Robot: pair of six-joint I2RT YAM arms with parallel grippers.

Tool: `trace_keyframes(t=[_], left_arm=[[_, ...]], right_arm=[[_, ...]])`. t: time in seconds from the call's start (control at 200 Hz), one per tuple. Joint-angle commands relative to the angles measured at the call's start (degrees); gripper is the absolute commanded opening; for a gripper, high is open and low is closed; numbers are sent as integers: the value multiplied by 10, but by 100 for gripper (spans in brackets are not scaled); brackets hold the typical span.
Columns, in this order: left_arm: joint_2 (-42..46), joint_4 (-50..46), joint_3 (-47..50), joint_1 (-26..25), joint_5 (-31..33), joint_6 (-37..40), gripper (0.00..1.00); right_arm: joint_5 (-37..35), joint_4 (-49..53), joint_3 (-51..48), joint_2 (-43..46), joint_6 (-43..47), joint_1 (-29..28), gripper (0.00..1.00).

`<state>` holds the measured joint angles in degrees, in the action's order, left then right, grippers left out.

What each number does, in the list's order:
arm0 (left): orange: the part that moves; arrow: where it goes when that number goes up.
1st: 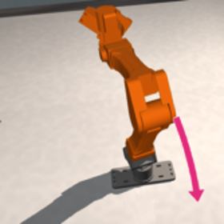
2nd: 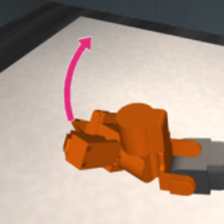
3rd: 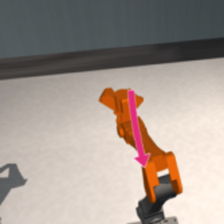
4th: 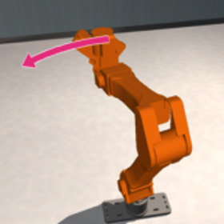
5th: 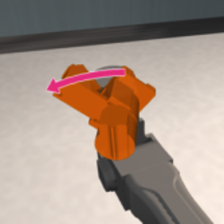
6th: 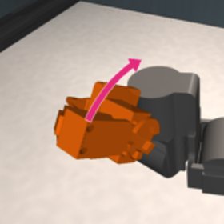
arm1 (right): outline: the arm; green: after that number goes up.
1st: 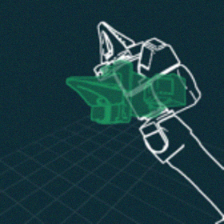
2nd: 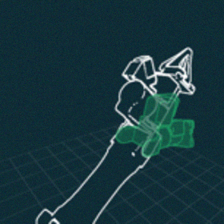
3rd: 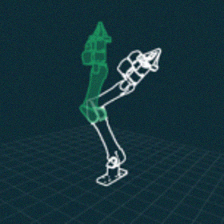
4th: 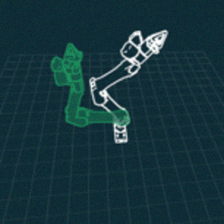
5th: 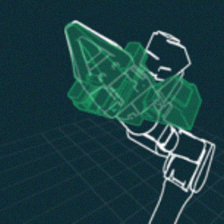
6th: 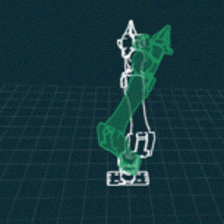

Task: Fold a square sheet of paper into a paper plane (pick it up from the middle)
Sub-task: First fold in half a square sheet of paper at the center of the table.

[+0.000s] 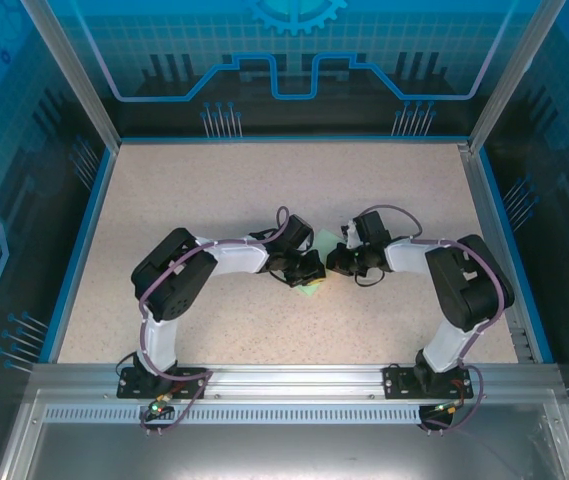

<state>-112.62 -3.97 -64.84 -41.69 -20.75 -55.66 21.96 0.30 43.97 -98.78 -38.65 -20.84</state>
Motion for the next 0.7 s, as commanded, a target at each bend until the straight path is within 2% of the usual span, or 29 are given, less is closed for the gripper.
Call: trace_keyframes(t=[0.0, 0.175, 0.695], left_arm=[[-6, -9, -13, -4, 15, -9, 9], [-8, 40, 0, -3, -1, -20, 9], [-17, -12, 37, -2, 11, -6, 9]], right_arm=[[10, -4, 12, -18, 11, 2, 7], [8, 2, 12, -19, 14, 2, 7], [5, 14, 18, -18, 24, 10, 7]])
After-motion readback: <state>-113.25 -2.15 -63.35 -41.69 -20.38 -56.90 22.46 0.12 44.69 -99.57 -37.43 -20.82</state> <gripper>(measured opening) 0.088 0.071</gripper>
